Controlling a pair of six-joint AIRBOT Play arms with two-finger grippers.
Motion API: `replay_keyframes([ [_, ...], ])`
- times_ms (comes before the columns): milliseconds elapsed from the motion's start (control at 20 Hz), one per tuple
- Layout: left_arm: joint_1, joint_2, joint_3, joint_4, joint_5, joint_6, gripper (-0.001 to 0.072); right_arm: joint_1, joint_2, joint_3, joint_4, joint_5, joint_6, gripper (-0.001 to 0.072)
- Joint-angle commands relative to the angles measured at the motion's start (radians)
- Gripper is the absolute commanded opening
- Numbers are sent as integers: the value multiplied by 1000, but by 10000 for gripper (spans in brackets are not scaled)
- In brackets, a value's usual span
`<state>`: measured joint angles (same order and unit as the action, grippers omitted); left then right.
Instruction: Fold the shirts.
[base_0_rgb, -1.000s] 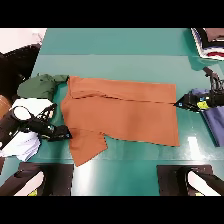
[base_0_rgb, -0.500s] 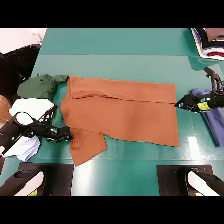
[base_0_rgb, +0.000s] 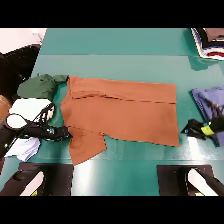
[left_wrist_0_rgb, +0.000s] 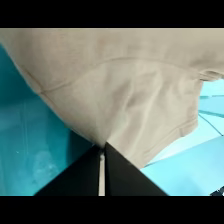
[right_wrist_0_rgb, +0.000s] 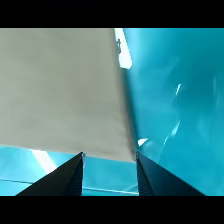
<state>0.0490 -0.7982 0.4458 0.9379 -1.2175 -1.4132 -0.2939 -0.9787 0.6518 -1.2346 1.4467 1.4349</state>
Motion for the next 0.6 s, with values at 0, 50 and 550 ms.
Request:
replay_keyframes([
  [0,0,18,1,-3,-8,-3,26,-114,7,-143,43,-38,-47,387],
  [50,0,18,1,-3,-5,-3,26,-113,7,-161,58,-54,-50,387],
  [550,0,18,1,14,-82,7,25,130,-138,-105,51,-79,-38,66],
])
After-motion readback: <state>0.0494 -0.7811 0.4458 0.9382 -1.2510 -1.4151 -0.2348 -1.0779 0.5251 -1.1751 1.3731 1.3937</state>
